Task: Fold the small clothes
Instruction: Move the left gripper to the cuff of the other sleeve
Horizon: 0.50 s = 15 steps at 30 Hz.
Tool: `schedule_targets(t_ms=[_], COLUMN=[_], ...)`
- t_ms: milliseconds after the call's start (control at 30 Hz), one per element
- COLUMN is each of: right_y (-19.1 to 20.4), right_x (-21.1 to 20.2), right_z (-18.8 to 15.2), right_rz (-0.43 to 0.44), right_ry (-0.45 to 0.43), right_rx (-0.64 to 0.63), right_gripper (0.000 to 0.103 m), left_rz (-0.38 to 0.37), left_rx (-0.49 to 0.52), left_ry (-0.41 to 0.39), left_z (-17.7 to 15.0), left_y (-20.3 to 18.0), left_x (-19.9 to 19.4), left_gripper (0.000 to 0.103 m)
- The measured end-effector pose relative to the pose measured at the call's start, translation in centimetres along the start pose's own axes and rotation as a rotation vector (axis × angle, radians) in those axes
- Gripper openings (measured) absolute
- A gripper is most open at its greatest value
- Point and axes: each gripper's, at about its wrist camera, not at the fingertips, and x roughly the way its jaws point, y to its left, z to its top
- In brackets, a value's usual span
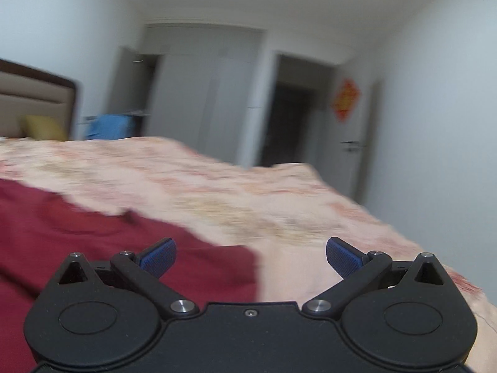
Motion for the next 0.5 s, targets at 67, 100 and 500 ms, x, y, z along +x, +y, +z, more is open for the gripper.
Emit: schedule_targets(t_ms=[67, 100, 500], right_y=[1.2, 1.8, 10.3], right_x=[-1.9, -2.7, -5.5], right_z=[0.4, 0.3, -3.3], right_rz=[0.080, 0.119, 0.174], right_ry=[0.004, 0.008, 0.073], right_rx=[0.022, 0.034, -0.268], right_gripper=[0.103, 0.103, 0.103], left_rz=[0.031, 0.037, 0.057], left_rx=[-0.081, -0.127, -0.531], left_ry=[0.017, 0.018, -0.067], left_z=[0.7, 0.9, 1.6], left_y=[2.2, 3.4, 9.2], left_x=[0.3, 0.5, 3.0], left_gripper=[0.103, 0.103, 0.076])
